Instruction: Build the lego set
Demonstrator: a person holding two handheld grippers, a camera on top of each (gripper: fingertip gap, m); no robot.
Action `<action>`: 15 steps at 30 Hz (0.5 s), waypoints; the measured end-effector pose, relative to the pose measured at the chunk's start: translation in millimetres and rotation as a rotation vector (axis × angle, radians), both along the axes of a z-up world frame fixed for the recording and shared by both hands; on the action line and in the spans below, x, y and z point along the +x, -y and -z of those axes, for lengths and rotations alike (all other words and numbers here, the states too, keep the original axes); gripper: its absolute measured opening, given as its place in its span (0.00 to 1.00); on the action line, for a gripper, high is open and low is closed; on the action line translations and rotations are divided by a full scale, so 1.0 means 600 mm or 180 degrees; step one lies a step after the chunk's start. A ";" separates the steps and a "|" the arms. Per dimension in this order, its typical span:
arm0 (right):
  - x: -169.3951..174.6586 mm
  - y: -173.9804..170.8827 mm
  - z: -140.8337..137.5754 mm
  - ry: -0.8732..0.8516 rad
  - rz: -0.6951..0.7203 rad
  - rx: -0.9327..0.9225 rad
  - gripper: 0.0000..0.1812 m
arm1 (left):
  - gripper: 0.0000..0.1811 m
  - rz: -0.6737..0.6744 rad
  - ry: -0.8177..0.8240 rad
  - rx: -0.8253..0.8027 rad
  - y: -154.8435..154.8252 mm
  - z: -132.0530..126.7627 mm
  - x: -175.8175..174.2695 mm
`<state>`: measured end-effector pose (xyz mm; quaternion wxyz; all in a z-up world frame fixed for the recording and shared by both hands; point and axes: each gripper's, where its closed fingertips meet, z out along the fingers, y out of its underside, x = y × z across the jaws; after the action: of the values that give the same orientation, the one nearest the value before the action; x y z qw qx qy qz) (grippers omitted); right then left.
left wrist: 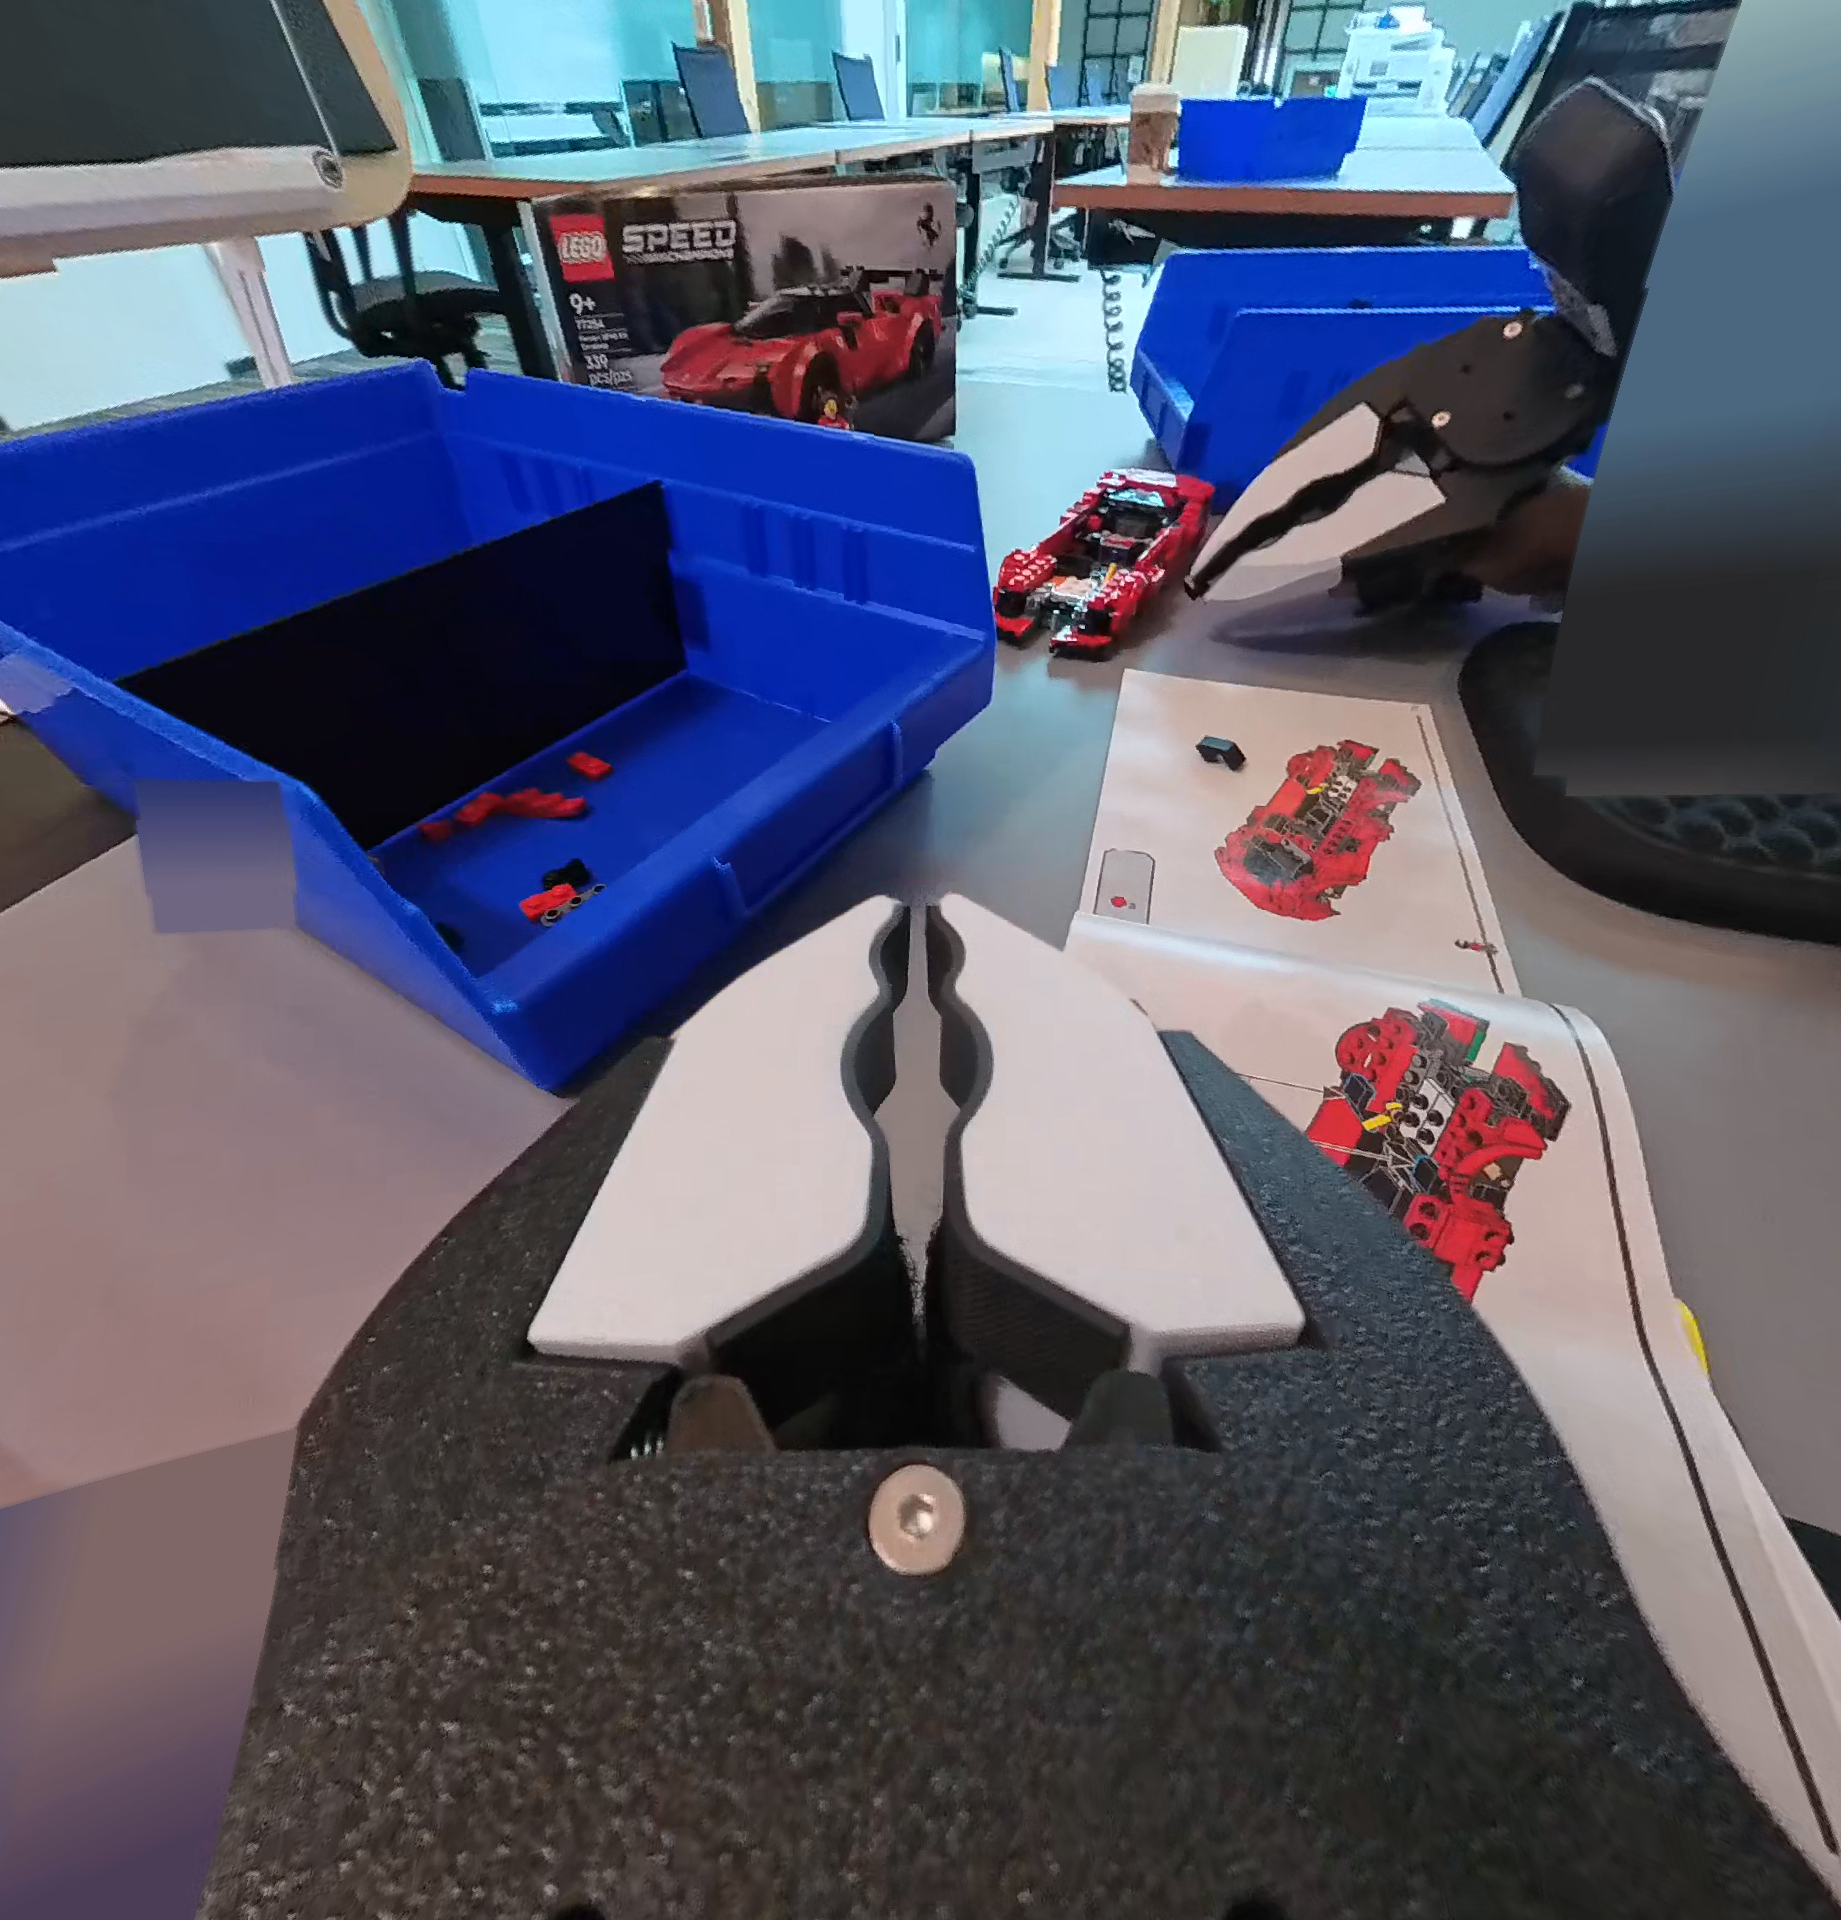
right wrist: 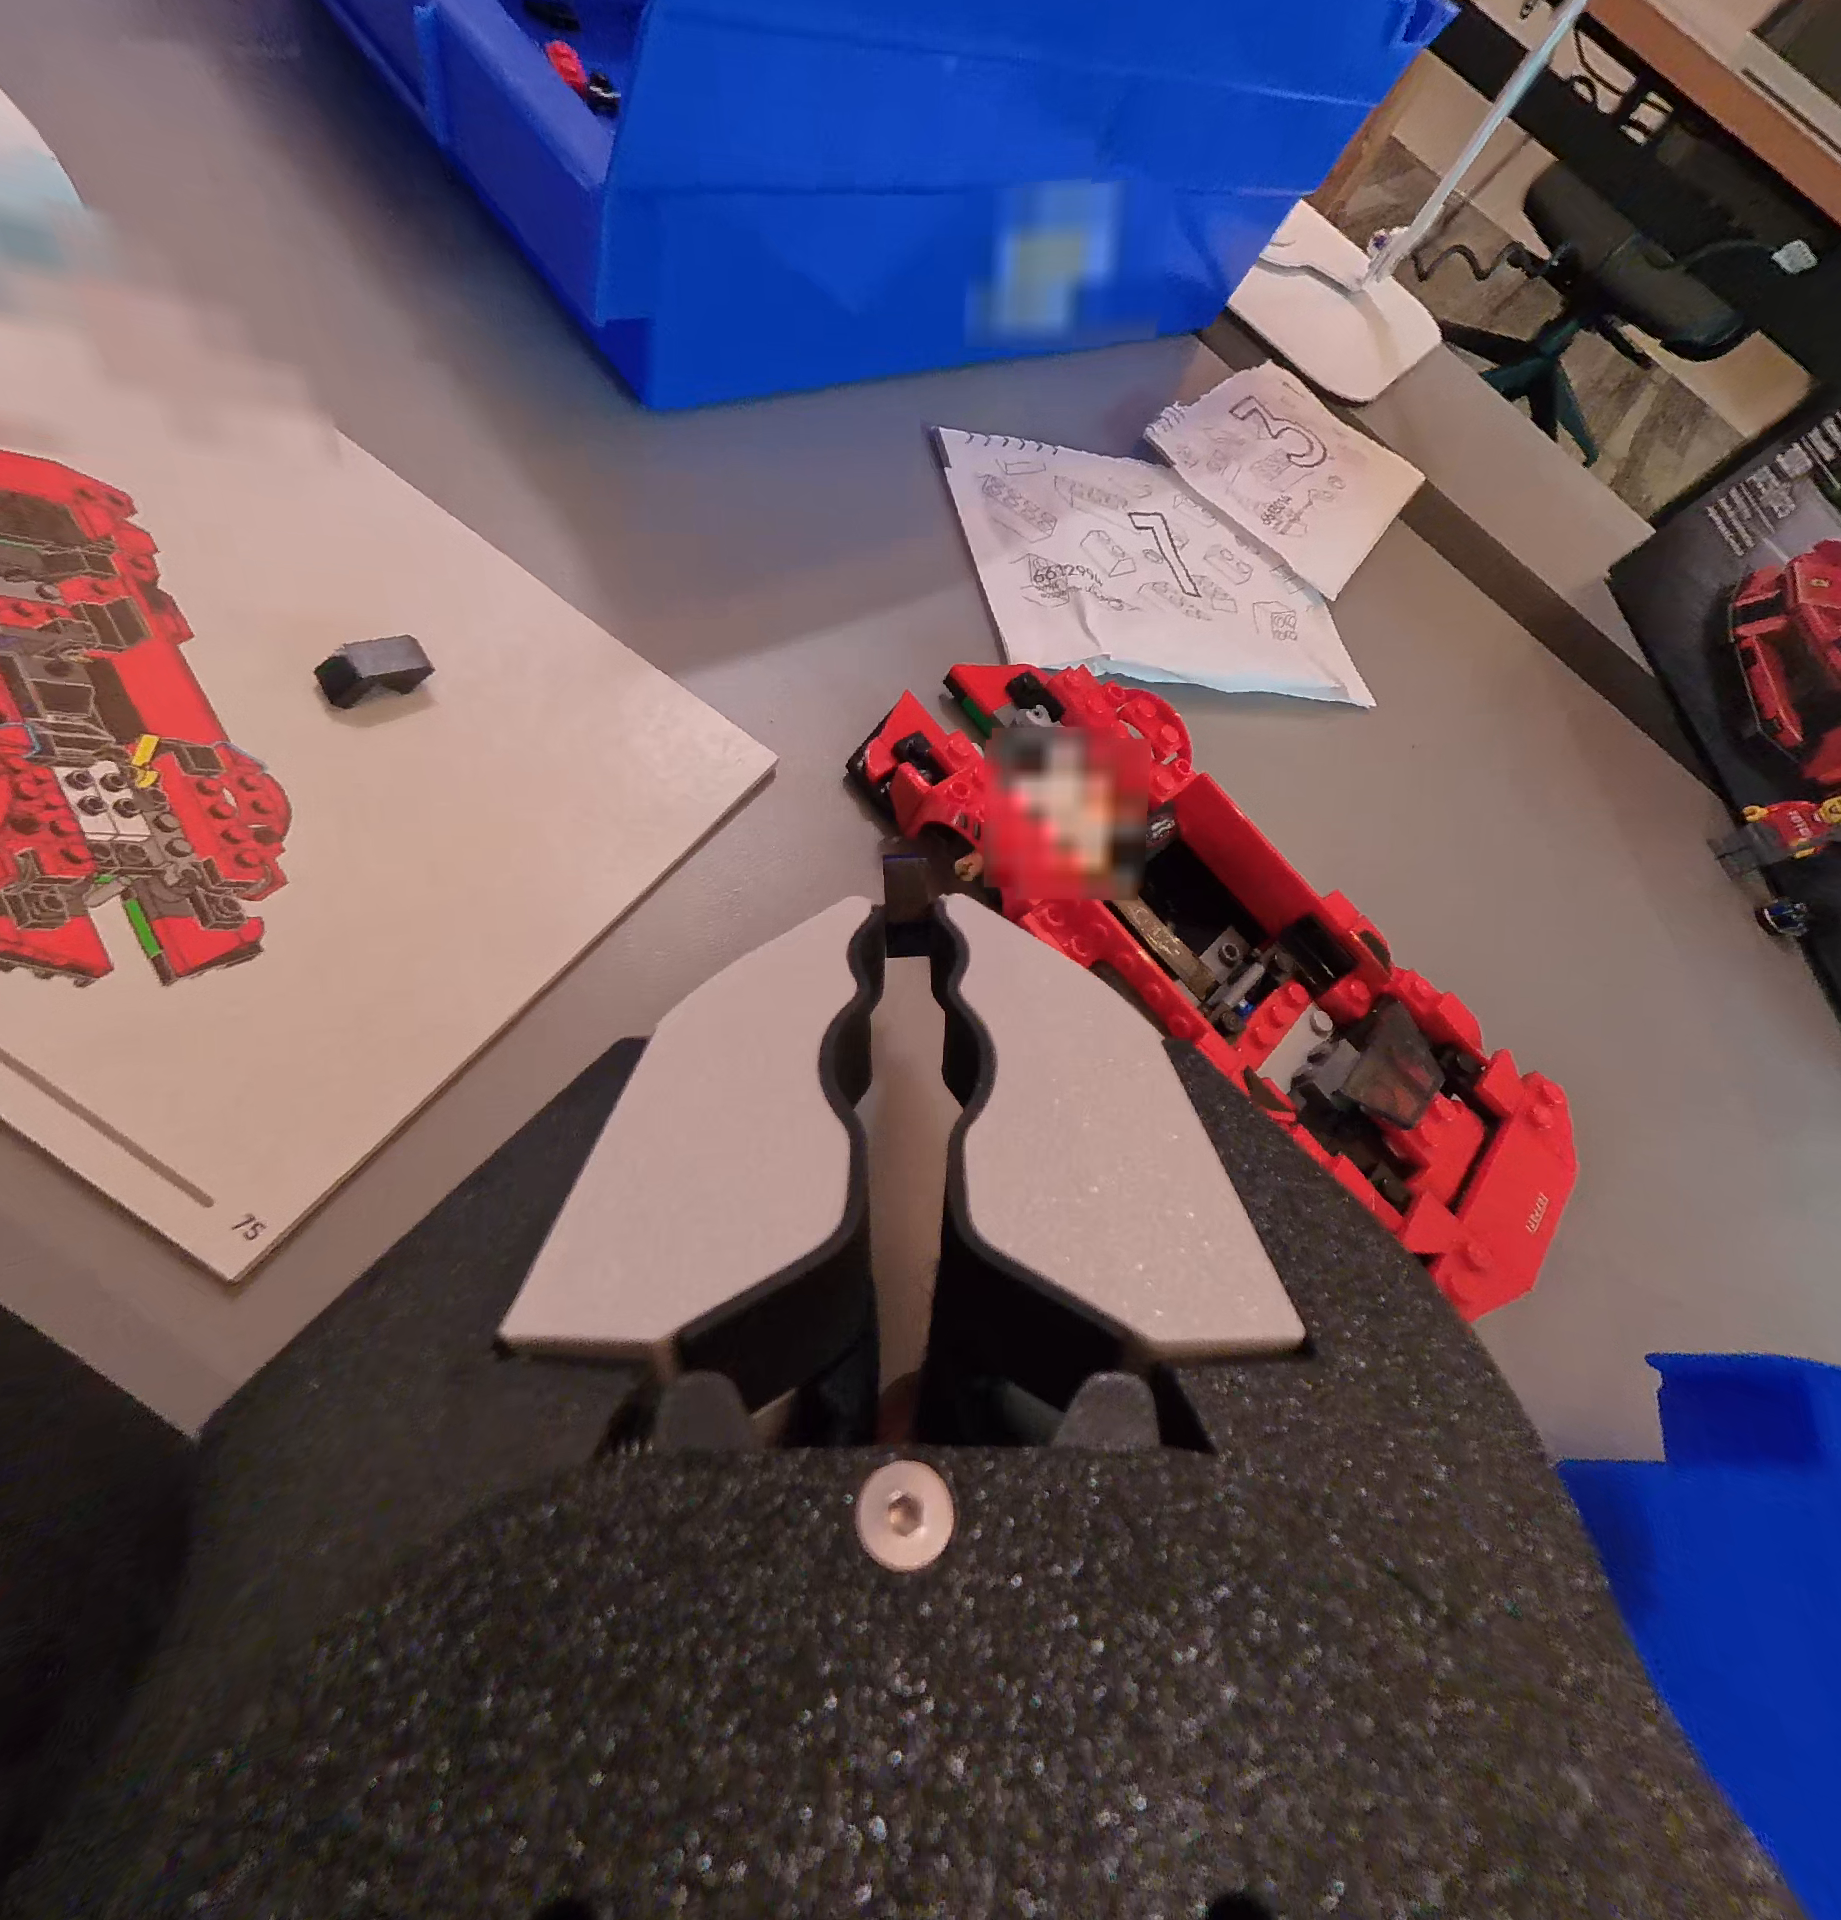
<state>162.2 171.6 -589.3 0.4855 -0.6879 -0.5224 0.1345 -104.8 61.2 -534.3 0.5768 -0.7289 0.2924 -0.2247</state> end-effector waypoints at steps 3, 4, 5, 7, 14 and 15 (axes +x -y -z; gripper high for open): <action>0.002 -0.004 0.001 -0.0012 0.0045 -0.0069 0.05 | 0.01 0.0015 -0.0014 0.0004 0.001 0.000 0.001; 0.001 -0.003 0.001 -0.0012 0.0034 -0.0070 0.05 | 0.01 0.0017 -0.0008 0.0006 0.001 0.000 0.001; 0.001 -0.002 0.001 -0.0007 0.0020 -0.0059 0.05 | 0.01 0.0020 -0.0002 0.0003 0.001 0.000 0.001; 0.001 -0.002 0.002 0.0013 0.0021 -0.0049 0.05 | 0.01 0.0027 -0.0013 -0.0010 0.001 0.001 0.002; -0.001 -0.001 0.007 0.0077 0.0007 -0.0072 0.05 | 0.01 0.0067 -0.0088 -0.0039 0.002 0.008 0.006; -0.001 -0.001 0.008 0.0080 0.0007 -0.0087 0.05 | 0.01 0.0068 -0.0087 -0.0040 0.002 0.009 0.006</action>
<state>161.9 172.3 -594.2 0.4696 -0.6968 -0.5258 0.1324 -101.1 59.8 -539.4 0.5657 -0.7324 0.3065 -0.2227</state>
